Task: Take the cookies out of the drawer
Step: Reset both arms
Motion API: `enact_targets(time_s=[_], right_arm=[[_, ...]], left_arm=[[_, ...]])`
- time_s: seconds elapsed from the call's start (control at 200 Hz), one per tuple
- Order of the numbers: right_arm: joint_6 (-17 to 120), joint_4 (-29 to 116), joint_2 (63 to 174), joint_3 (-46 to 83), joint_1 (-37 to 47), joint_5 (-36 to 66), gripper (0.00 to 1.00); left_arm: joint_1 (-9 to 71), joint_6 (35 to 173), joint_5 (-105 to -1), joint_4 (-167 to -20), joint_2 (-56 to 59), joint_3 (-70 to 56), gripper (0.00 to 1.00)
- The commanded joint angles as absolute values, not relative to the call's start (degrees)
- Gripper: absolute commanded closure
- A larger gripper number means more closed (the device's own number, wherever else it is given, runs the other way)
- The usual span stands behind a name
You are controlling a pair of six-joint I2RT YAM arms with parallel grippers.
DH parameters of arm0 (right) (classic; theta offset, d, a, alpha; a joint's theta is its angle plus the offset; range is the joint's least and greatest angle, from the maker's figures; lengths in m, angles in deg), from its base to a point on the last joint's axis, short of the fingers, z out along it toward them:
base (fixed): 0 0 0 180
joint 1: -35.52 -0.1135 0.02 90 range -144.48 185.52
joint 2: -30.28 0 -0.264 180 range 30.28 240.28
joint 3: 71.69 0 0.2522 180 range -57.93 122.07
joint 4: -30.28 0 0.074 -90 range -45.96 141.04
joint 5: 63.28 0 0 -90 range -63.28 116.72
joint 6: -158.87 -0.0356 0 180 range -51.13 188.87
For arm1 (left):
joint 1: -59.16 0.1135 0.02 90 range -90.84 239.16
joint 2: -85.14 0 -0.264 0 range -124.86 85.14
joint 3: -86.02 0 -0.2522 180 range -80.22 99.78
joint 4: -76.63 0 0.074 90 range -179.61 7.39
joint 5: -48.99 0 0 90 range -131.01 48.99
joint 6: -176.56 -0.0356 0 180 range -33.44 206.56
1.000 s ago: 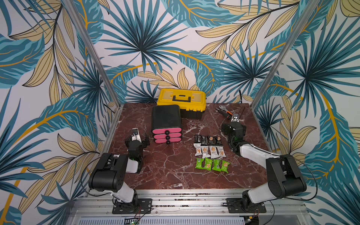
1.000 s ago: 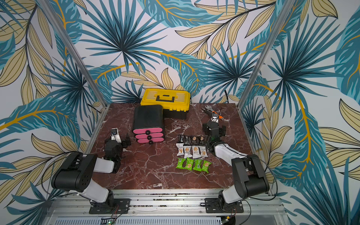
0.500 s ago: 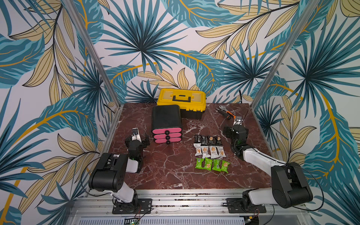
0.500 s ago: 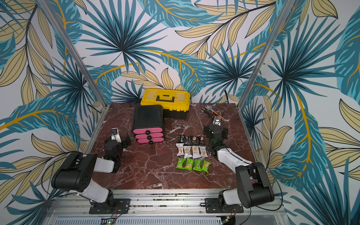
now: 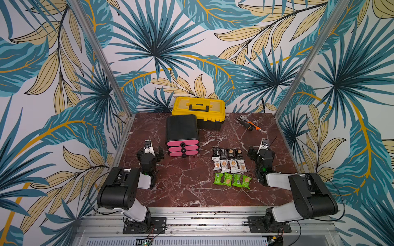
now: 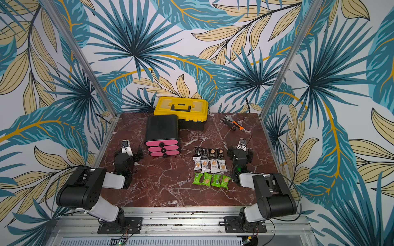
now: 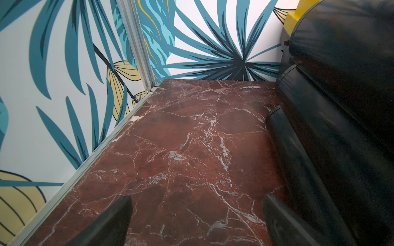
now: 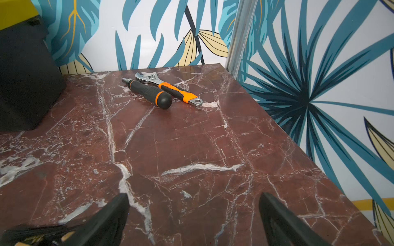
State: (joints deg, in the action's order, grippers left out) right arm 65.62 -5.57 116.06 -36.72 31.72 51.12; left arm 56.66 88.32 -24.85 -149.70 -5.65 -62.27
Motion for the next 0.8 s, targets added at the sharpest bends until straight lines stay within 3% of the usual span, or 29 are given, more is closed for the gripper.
enact_targets(time_s=[0.0, 0.05, 0.135, 0.791], right_arm=[[63.3, -7.1, 115.9, -36.5, 33.0, 46.7, 0.01], [64.8, -12.5, 117.7, -37.5, 33.0, 46.3, 0.01], [63.2, -6.8, 115.8, -36.3, 33.0, 46.7, 0.00], [63.8, -7.5, 116.1, -36.4, 32.7, 46.8, 0.00]], left_arm=[[57.3, 87.8, -25.2, -149.2, -5.3, -60.2, 0.00], [57.2, 87.8, -25.2, -149.2, -5.4, -60.2, 0.00], [57.2, 87.8, -25.3, -149.3, -5.4, -60.2, 0.00], [57.3, 87.7, -25.3, -149.0, -5.3, -60.1, 0.00]])
